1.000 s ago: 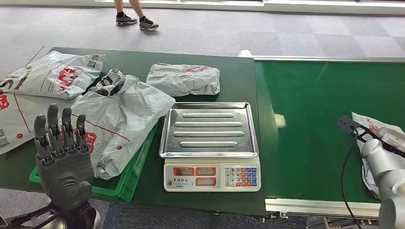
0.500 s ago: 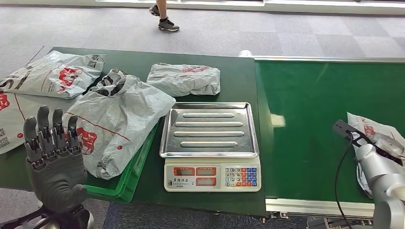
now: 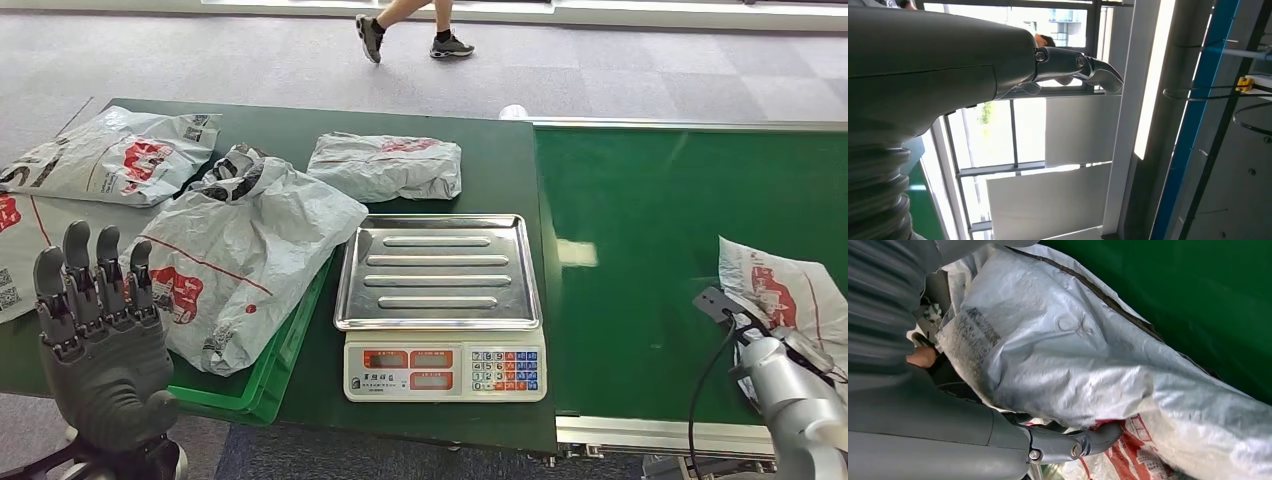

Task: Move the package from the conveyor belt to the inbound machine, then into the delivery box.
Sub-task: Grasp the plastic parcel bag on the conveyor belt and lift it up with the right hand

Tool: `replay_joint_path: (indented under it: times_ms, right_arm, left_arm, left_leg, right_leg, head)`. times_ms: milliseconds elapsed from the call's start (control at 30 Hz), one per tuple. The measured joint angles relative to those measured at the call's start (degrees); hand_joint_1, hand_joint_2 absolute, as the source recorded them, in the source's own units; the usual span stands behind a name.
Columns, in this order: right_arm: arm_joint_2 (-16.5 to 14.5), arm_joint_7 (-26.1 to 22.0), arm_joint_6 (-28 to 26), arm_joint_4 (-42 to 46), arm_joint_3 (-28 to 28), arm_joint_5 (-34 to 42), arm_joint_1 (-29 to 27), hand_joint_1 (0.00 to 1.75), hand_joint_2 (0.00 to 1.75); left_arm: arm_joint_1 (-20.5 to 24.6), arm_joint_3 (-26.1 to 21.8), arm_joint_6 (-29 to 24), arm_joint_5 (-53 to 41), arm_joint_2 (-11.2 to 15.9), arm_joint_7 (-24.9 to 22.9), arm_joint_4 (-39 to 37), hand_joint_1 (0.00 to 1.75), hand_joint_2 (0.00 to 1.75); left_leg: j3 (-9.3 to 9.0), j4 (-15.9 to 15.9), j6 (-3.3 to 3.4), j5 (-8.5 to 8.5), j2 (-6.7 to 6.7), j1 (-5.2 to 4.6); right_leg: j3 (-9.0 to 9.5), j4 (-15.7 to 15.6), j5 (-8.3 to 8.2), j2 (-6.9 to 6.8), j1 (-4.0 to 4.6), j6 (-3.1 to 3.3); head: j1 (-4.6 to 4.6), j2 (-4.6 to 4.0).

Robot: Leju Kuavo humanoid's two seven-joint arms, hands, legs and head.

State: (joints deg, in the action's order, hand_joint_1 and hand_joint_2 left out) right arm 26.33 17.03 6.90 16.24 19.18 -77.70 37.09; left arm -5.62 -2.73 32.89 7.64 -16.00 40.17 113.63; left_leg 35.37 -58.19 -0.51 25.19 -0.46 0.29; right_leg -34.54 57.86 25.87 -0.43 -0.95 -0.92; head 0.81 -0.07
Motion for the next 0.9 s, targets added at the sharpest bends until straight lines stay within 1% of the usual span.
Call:
replay_joint_path:
  times_ms: [533, 700, 767, 833, 900]
  right_arm:
    - [-0.6, -0.04, 0.38, 0.0, 2.0, 0.1, -0.71, 0.0, 1.75]
    - [-1.09, -0.47, 0.75, 0.02, 2.66, 0.11, -1.26, 0.0, 1.75]
    - [-1.44, -1.37, 1.09, 0.08, 3.04, 0.07, -1.6, 0.87, 1.75]
    - [-1.77, -3.24, 1.55, 0.32, 3.47, 0.15, -2.0, 1.75, 1.75]
    - [-2.28, -5.58, 0.94, 0.99, 3.84, 0.06, -2.61, 1.75, 1.75]
  left_arm:
    - [-0.02, -0.01, -0.01, -0.08, 0.0, 0.0, 0.27, 0.0, 1.75]
    - [-0.02, 0.0, -0.81, -0.39, -0.02, 0.0, 0.49, 0.0, 1.75]
    - [-0.02, 0.0, -0.93, -0.47, -0.02, 0.0, 0.68, 0.0, 1.75]
    - [-0.02, 0.0, -0.97, -0.48, -0.02, 0.0, 0.86, 0.0, 1.75]
    - [-0.03, -0.01, -0.99, -0.4, -0.02, 0.0, 1.05, 0.0, 1.75]
  left_leg:
    - [-0.01, -0.01, 0.01, 0.0, -0.02, 0.0]
    - [-0.04, -0.01, 0.01, 0.0, -0.03, 0.0]
    - [-0.05, -0.01, 0.01, 0.0, -0.03, 0.0]
    - [-0.07, 0.0, 0.01, 0.01, -0.02, 0.01]
    - [-0.08, 0.0, 0.02, 0.04, 0.01, 0.01]
  right_leg:
    - [0.04, 0.0, 0.02, -0.03, 0.0, -0.02]
    - [0.06, 0.0, 0.02, -0.03, 0.0, -0.03]
    - [0.07, 0.0, 0.03, -0.03, 0.0, -0.03]
    - [0.1, -0.01, 0.03, -0.02, 0.01, -0.02]
    - [0.11, -0.01, 0.04, 0.0, 0.02, -0.02]
  head:
    - [0.0, 0.0]
    - [0.0, 0.0]
    - [0.0, 0.0]
    - [0.0, 0.0]
    - [0.0, 0.0]
